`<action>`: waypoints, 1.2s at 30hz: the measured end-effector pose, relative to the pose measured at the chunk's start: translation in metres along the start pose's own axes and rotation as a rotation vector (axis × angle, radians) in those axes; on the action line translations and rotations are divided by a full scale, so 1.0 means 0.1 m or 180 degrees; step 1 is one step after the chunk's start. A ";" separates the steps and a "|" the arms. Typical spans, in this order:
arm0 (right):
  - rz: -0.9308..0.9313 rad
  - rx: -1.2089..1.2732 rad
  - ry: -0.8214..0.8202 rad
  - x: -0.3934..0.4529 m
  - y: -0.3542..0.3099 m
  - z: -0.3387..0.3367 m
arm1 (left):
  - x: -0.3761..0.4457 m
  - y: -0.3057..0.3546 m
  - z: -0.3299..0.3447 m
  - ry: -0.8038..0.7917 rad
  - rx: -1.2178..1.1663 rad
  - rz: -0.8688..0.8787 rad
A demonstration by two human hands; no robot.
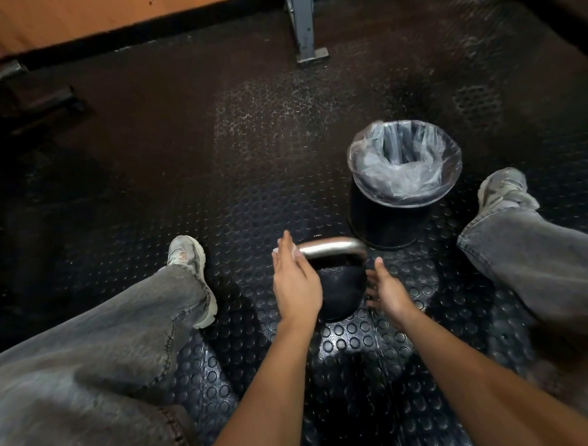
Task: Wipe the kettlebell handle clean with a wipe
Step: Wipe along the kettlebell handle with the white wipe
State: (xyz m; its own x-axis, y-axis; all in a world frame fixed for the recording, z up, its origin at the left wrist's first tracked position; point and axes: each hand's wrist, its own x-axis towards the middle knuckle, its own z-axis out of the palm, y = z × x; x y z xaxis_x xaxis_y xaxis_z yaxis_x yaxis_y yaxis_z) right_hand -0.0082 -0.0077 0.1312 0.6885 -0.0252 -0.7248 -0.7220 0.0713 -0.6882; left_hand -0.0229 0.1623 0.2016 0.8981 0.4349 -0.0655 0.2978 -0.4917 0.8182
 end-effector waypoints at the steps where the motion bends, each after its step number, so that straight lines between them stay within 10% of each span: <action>1: -0.0002 -0.0008 -0.0004 0.01 0.00 0.00 | 0.06 0.07 0.02 -0.0109 0.0183 0.0073; 7: 0.0019 -0.0218 0.0145 0.16 0.13 -0.11 | -0.06 0.28 0.03 -0.1112 0.0648 0.1094; 15: 0.0037 -0.0070 0.0012 -0.10 -0.06 0.01 | 0.05 0.01 -0.09 0.0070 -0.0001 -0.0281; 23: 0.0000 -0.0192 0.0186 0.02 0.02 -0.05 | -0.11 0.29 0.08 -0.1080 0.0756 0.1065; 31: 0.0017 -0.0043 0.0040 -0.12 -0.07 0.02 | -0.05 0.00 0.00 -0.0013 0.0013 0.0016; 36: -0.0013 -0.0150 0.0135 -0.08 -0.04 0.00 | 0.07 0.33 0.08 -0.0533 0.0771 0.0777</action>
State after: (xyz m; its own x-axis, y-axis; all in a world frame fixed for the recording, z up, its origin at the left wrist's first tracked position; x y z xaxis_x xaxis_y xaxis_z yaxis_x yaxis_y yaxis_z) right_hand -0.0106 -0.0077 0.1396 0.6886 -0.0676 -0.7220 -0.7223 0.0240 -0.6911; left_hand -0.0046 0.1430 0.2242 0.9865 0.1636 0.0059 0.1185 -0.7385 0.6638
